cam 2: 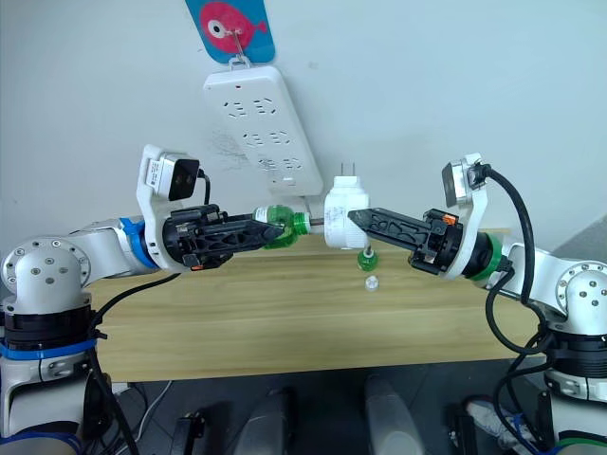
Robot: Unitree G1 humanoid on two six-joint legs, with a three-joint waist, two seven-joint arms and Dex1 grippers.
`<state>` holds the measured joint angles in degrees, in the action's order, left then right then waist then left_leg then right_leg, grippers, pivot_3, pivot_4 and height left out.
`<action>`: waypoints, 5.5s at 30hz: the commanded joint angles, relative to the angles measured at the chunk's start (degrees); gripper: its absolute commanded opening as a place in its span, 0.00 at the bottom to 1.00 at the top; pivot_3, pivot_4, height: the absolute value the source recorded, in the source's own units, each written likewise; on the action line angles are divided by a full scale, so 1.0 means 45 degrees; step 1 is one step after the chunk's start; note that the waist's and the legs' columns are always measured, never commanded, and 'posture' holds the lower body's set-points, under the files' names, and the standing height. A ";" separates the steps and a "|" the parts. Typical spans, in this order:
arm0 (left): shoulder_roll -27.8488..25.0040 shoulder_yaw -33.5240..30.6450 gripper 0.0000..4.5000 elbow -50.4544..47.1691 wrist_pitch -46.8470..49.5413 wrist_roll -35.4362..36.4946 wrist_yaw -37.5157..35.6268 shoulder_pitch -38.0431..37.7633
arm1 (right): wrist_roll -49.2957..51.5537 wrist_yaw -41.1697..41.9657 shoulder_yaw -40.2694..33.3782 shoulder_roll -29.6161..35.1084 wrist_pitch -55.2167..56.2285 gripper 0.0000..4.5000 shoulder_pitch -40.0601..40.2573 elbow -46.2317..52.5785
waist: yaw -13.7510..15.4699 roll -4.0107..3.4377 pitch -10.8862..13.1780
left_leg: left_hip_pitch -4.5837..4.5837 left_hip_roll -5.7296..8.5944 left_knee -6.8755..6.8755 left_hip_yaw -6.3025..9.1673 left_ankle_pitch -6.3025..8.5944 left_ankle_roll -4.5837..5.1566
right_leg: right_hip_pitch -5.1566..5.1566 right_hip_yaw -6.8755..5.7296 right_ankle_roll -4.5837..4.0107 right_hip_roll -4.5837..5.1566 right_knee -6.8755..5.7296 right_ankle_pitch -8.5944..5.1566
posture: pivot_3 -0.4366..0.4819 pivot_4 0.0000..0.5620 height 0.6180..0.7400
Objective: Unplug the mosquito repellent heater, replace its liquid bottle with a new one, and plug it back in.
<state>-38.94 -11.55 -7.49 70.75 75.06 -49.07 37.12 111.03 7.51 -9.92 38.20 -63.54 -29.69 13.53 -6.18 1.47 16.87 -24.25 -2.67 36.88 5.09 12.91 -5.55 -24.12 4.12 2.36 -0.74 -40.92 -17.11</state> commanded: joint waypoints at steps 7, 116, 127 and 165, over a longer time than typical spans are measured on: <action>0.0153 0.0109 0.51 -0.0627 -0.0254 -0.0167 -0.0191 0.0048 | 0.0437 0.0216 0.0030 0.0126 0.0418 0.65 0.0122 0.0696 | 0.0014 0.0000 0.0000 | 0.0000 0.0000 0.0001 0.0000 0.0000 0.0000 | 0.0000 0.0001 0.0000 0.0000 0.0000 0.0000 | 0.34 0.41 1.00; 0.0743 0.2889 0.51 -0.1499 -0.2059 -0.2897 -0.1959 -0.0666 | -0.8241 0.7492 0.0994 0.1387 0.0562 0.00 -0.1990 0.2444 | 0.0216 0.0002 -0.0008 | 0.0009 0.0010 0.0020 -0.0011 -0.0003 -0.0002 | 0.0012 -0.0003 0.0016 0.0015 -0.0002 0.0013 | 0.30 0.40 1.00; 0.1093 0.2192 0.51 -0.1331 -0.1291 -0.1652 -0.2164 -0.0272 | -1.1003 0.7252 0.1595 0.0609 0.1202 0.00 -0.1894 0.0482 | 0.0217 0.0002 -0.0008 | 0.0007 0.0010 0.0023 -0.0010 -0.0002 0.0000 | 0.0013 -0.0006 0.0016 0.0014 -0.0002 0.0013 | 0.31 0.40 1.00; 0.1197 0.2848 0.51 -0.1405 -0.2736 -0.3965 -0.2229 -0.0480 | -0.4369 0.3400 0.0921 0.0547 -0.0480 0.00 -0.1075 0.1606 | 0.0176 0.0002 -0.0008 | 0.0004 0.0007 0.0022 -0.0008 -0.0002 0.0001 | 0.0010 -0.0006 0.0016 0.0012 -0.0006 0.0013 | 0.31 0.40 1.00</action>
<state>-33.08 0.16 -9.77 59.64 56.91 -55.87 34.92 89.95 24.74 -5.25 40.61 -66.64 -33.37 21.44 -5.38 1.48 16.83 -24.23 -2.64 36.98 5.04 12.90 -5.55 -24.07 4.10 2.43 -0.68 -40.94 -17.05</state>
